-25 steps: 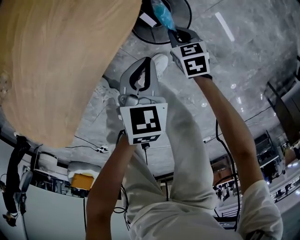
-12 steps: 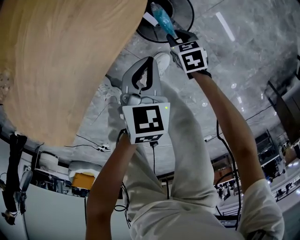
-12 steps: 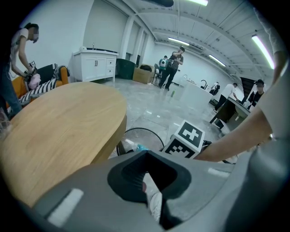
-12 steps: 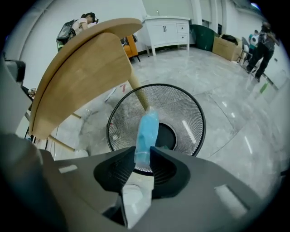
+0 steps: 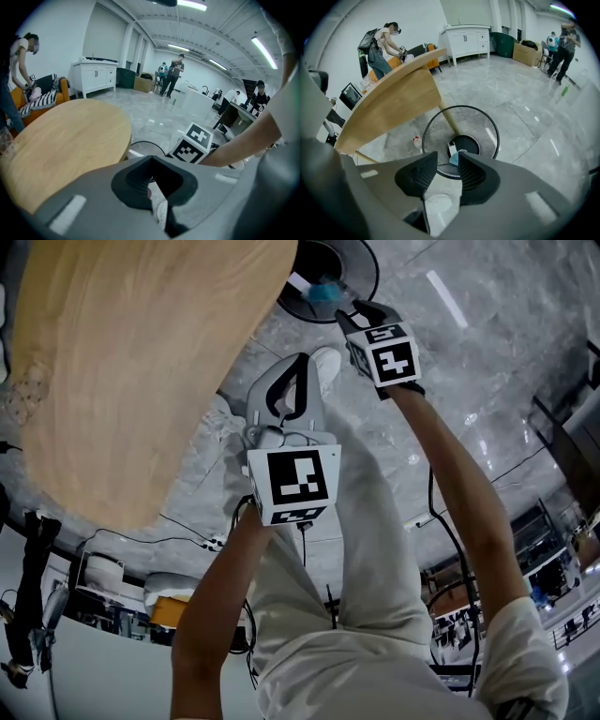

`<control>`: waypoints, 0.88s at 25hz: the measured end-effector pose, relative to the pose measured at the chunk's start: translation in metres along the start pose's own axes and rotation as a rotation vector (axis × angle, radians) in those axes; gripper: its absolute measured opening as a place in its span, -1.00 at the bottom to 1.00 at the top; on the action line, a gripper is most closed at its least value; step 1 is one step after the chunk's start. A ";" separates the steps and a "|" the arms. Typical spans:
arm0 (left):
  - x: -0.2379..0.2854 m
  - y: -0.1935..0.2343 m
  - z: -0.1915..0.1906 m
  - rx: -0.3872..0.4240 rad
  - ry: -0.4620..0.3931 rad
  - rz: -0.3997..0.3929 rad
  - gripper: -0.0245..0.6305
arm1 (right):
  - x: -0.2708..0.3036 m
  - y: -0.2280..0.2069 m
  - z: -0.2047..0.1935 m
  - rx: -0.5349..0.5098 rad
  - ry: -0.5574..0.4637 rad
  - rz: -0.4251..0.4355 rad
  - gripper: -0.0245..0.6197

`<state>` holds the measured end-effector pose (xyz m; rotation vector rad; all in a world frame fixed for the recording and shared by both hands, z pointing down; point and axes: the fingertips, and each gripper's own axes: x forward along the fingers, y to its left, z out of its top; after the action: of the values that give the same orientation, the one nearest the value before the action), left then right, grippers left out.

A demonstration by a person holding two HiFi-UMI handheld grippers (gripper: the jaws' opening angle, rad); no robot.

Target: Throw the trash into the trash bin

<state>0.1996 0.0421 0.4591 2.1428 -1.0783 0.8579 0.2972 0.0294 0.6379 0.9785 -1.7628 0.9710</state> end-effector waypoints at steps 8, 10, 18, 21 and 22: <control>-0.043 -0.005 0.017 0.022 -0.027 -0.006 -0.93 | -0.057 0.019 0.030 0.061 -0.098 0.028 -0.60; -0.064 -0.004 0.022 0.017 -0.033 -0.004 -0.93 | -0.082 0.033 0.041 0.071 -0.134 0.034 -0.60; -0.122 -0.001 0.050 0.014 -0.072 -0.004 -0.93 | -0.168 0.074 0.097 0.110 -0.302 0.060 -0.64; -0.148 0.001 0.062 0.001 -0.092 -0.008 -0.93 | -0.202 0.095 0.112 0.152 -0.342 0.087 -0.69; -0.155 0.002 0.066 -0.005 -0.099 -0.009 -0.93 | -0.214 0.101 0.119 0.172 -0.361 0.101 -0.70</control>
<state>0.1441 0.0644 0.3014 2.2042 -1.1173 0.7509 0.2355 0.0080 0.3809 1.2454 -2.0681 1.0741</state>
